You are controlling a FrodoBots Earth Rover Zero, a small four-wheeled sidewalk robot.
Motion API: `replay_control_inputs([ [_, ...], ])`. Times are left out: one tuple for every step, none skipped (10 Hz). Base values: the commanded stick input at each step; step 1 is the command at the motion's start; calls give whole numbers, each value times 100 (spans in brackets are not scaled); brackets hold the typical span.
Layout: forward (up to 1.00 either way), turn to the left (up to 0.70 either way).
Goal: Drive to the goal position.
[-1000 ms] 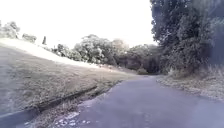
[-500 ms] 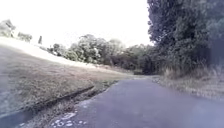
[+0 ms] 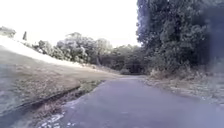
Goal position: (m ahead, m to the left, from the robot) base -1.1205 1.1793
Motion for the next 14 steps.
replay_control_inputs([
  [0,-60],
  [0,-60],
  [0,-60],
  [0,-60],
  [0,-60],
  [0,-60],
  [0,-60],
  [0,-60],
  [0,-60],
  [0,-60],
  [0,-60],
  [0,-60],
  [0,-60],
  [0,-60],
])
